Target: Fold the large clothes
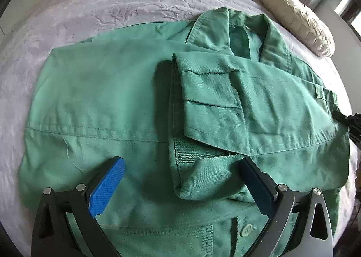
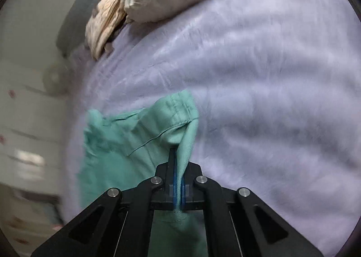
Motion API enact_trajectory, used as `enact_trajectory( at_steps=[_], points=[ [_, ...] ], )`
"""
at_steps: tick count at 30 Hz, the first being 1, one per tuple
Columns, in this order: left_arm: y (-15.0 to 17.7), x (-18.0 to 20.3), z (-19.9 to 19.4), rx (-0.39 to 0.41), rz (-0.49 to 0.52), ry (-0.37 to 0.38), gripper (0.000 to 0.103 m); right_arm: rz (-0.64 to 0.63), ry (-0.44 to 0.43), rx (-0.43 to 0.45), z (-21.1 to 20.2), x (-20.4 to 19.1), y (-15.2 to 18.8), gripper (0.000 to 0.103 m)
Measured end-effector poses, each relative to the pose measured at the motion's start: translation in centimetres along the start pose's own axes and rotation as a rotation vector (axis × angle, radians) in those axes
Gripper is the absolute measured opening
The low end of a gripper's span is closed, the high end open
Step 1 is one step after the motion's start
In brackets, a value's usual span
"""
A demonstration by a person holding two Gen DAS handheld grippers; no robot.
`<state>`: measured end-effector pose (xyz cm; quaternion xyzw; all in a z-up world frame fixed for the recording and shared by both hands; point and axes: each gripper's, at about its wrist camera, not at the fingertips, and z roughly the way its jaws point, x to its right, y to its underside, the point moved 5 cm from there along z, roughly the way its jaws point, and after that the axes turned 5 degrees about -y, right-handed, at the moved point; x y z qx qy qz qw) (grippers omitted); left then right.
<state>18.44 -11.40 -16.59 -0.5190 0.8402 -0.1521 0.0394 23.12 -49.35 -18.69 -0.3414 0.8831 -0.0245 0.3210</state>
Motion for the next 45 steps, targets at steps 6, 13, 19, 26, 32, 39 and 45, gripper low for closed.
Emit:
enact_trajectory(
  at_steps=[6,13,19,26,32,39,45],
  points=[
    [-0.3,0.7,-0.4,0.024,0.046,-0.042,0.102,0.067,0.017,0.014,1.5,2.8,0.4,0.004],
    [-2.3,-0.2,-3.4,0.106,0.036,-0.063,0.102,0.137,-0.03,0.031,-5.3,2.0,5.4,0.025],
    [-4.3,0.9,-3.3,0.135,0.07,-0.061,0.102,0.359,-0.204,0.03,-9.2,3.2,11.8,0.034],
    [-5.6,4.2,-0.8,0.127,0.116,-0.077,0.102,0.702,-0.358,0.095,-6.0,7.0,14.6,0.015],
    [-5.2,3.9,1.7,0.089,0.103,-0.093,0.102,0.651,-0.212,0.132,-7.2,7.2,15.0,0.002],
    [-5.3,3.4,0.4,0.087,0.116,-0.118,0.102,0.671,-0.199,0.113,-8.6,9.3,17.3,0.002],
    [-3.8,1.2,-3.4,0.104,0.123,-0.088,0.102,0.387,-0.136,0.11,-10.8,4.5,14.4,0.005]
  ],
)
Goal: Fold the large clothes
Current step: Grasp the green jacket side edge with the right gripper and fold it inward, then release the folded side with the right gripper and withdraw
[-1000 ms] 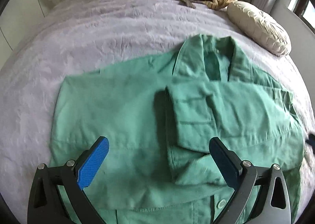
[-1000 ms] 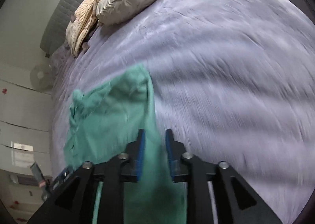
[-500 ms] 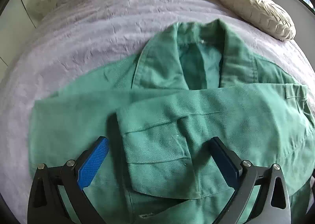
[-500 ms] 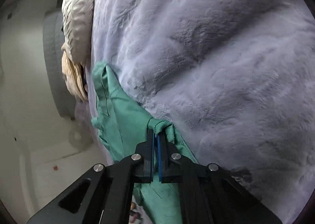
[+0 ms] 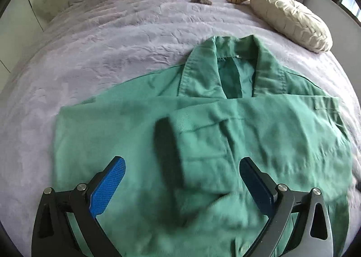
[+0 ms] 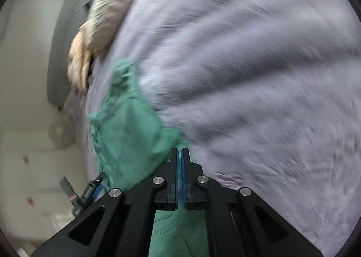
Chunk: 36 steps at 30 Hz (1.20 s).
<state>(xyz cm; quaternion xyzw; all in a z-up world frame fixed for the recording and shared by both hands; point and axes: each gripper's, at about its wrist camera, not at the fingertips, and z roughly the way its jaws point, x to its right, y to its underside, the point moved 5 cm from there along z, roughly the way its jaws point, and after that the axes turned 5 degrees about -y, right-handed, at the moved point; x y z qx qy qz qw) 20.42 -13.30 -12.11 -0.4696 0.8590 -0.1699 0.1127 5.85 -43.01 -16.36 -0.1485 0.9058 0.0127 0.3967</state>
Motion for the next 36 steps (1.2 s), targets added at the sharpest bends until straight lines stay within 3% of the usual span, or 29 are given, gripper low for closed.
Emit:
enact_trajectory(
  at_steps=[3,6,8,9,11,16,20,31,34,36],
  points=[
    [1.5,-0.4,-1.1,-0.005,0.018,0.003,0.102,-0.144,0.018,-0.019,1.3,-3.0,-0.2,0.005],
    [3.4,-0.9,0.3,-0.038,0.042,-0.056,0.102,-0.237,0.057,-0.061,3.9,-5.0,0.0,0.005],
    [4.5,-1.8,1.9,-0.079,0.007,-0.061,0.102,-0.282,0.121,-0.087,5.4,-4.2,0.5,0.005],
    [4.9,-2.5,2.4,-0.095,-0.035,-0.029,0.102,-0.293,0.164,-0.11,6.5,-3.2,0.7,0.005],
    [5.3,-3.8,2.3,-0.109,-0.11,0.02,0.102,-0.281,0.165,-0.14,7.1,-1.5,1.0,0.0],
    [6.2,-6.4,2.0,-0.118,-0.109,-0.091,0.102,-0.268,0.145,-0.135,5.5,-0.7,1.1,0.0],
    [7.0,-7.6,0.9,-0.127,-0.138,-0.089,0.102,-0.285,0.162,-0.145,4.2,-1.7,1.6,0.001],
    [10.2,-5.2,-2.6,-0.159,-0.032,-0.114,0.102,-0.32,0.192,-0.213,3.2,-4.6,4.7,0.002],
    [11.6,-5.2,-3.0,-0.198,-0.024,-0.125,0.102,-0.318,0.207,-0.237,3.2,-4.7,5.8,0.009],
    [12.4,-5.2,-3.6,-0.205,-0.032,-0.12,0.102,-0.32,0.225,-0.248,3.1,-4.8,6.6,0.027]
  ],
)
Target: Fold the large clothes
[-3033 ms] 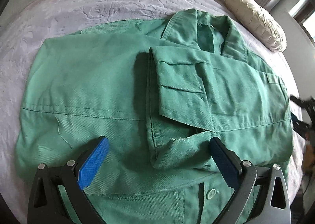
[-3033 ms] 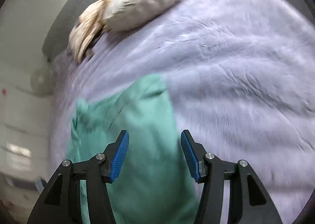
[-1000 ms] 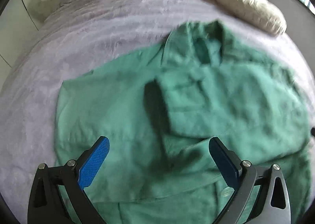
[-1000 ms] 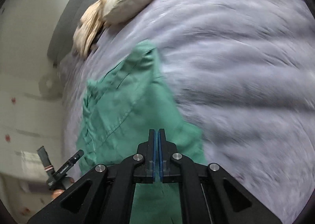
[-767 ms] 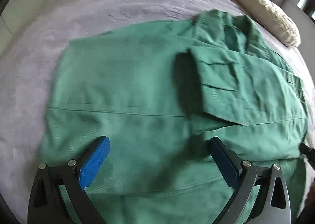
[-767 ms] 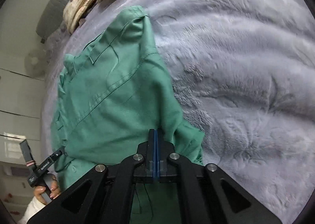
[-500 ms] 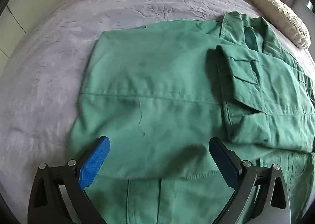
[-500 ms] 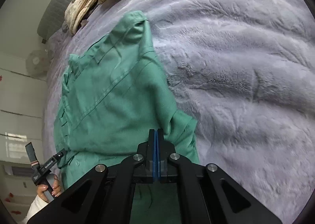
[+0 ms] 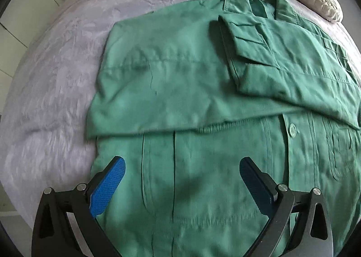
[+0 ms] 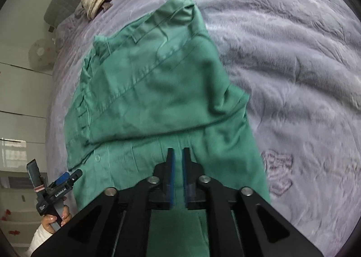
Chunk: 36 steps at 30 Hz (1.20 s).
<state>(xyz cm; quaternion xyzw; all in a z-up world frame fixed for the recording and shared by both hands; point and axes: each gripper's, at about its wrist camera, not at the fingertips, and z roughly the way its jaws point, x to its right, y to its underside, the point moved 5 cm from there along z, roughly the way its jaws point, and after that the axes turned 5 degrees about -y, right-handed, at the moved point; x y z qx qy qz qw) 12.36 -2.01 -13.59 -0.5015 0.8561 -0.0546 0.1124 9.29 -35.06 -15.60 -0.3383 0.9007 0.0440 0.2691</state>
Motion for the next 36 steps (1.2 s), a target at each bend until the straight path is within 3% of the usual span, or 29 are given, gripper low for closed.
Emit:
enact_trajectory(
  at_steps=[1,2,9,13,15,17,19,22,36],
  points=[
    [0.3,-0.1,-0.2,-0.001,-0.006,0.001,0.102,-0.001,0.007,-0.002,-0.1,-0.1,0.2,0.046],
    [0.4,-0.3,-0.4,-0.001,-0.012,0.001,0.102,-0.007,0.017,0.0,-0.3,-0.5,0.6,0.056],
    [1.6,-0.6,-2.5,0.019,-0.029,0.028,0.102,-0.04,0.02,-0.009,-1.1,-2.0,2.0,0.058],
    [1.8,-0.4,-3.6,0.013,-0.029,0.047,0.102,-0.06,0.022,0.002,-1.7,-2.7,2.5,0.077],
    [2.1,-0.1,-4.0,0.002,-0.022,0.05,0.102,-0.073,0.02,0.003,-2.0,-3.0,2.8,0.078],
    [2.6,0.3,-4.7,-0.009,-0.013,0.053,0.102,-0.084,0.022,0.002,-2.3,-3.1,3.2,0.089],
    [2.7,0.8,-5.0,-0.022,-0.013,0.051,0.102,-0.091,0.026,-0.002,-2.6,-3.2,3.6,0.089],
    [2.8,0.7,-5.4,-0.034,-0.048,0.036,0.102,-0.097,0.015,-0.02,-2.9,-3.0,4.1,0.103],
    [8.3,3.0,-8.8,-0.081,-0.189,-0.004,0.102,-0.124,-0.07,-0.201,-3.6,-0.5,6.1,0.103]
  ],
)
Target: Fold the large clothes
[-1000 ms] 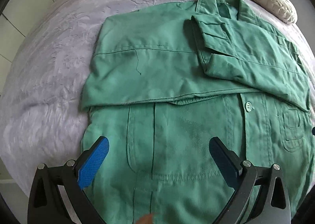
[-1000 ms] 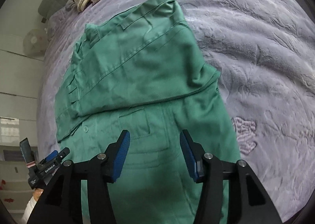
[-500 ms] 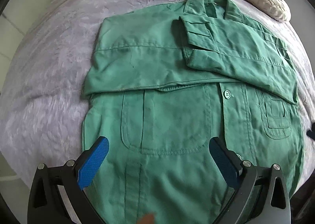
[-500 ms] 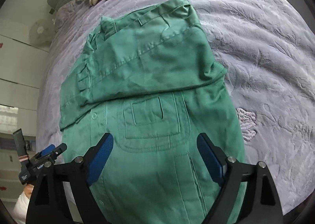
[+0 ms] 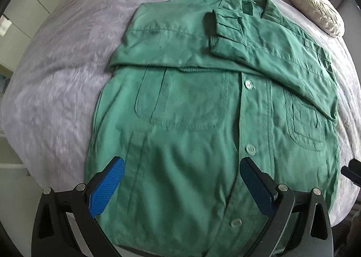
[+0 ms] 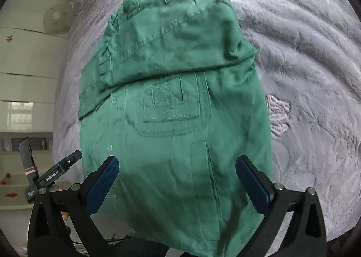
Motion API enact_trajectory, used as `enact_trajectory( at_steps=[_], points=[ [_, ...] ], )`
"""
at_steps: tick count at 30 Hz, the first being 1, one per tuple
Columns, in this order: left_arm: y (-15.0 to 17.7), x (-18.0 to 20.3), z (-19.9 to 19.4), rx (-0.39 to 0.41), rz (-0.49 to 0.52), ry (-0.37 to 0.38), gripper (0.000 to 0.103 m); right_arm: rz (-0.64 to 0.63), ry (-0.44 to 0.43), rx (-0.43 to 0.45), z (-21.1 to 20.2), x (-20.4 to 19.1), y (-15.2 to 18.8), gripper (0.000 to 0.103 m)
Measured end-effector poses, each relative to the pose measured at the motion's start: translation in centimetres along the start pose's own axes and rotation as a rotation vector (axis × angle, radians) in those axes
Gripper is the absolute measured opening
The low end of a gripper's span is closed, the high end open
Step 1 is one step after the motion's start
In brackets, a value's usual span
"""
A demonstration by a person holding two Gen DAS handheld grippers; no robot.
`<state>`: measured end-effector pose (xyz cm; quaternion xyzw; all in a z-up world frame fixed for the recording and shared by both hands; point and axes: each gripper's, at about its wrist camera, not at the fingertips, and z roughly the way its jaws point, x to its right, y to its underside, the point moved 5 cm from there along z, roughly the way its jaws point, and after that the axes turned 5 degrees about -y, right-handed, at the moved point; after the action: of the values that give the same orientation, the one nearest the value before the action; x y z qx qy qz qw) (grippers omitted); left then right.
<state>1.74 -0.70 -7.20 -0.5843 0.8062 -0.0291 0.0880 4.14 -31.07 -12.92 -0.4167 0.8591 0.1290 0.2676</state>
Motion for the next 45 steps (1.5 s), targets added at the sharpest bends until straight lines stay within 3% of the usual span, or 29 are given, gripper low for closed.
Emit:
enact_trajectory(
  at_steps=[8,13,22,32,37,43,45],
  points=[
    [2.3,-0.9,-0.7,0.004,0.031,-0.002,0.102,0.0,-0.05,-0.004,-0.2,-0.5,1.1,0.103],
    [3.7,-1.7,-0.1,0.006,0.067,0.009,0.102,0.004,-0.046,0.045,0.0,-1.3,2.8,0.103],
    [8.0,-4.5,0.9,0.006,0.137,0.038,0.102,0.067,-0.049,0.075,0.9,-2.4,8.7,0.103],
    [10.4,-9.7,2.2,-0.005,0.129,0.019,0.102,0.136,-0.056,0.106,1.2,-2.7,12.9,0.103],
    [11.1,-13.4,3.9,-0.044,0.058,0.072,0.102,0.176,-0.025,0.145,-0.3,-0.9,13.4,0.103],
    [12.1,-15.9,6.8,-0.106,0.03,0.129,0.102,0.264,0.054,0.226,-3.2,4.2,13.7,0.103],
    [12.7,-16.1,8.1,-0.142,0.017,0.18,0.102,0.292,0.099,0.259,-3.9,6.3,14.0,0.103]
  ],
)
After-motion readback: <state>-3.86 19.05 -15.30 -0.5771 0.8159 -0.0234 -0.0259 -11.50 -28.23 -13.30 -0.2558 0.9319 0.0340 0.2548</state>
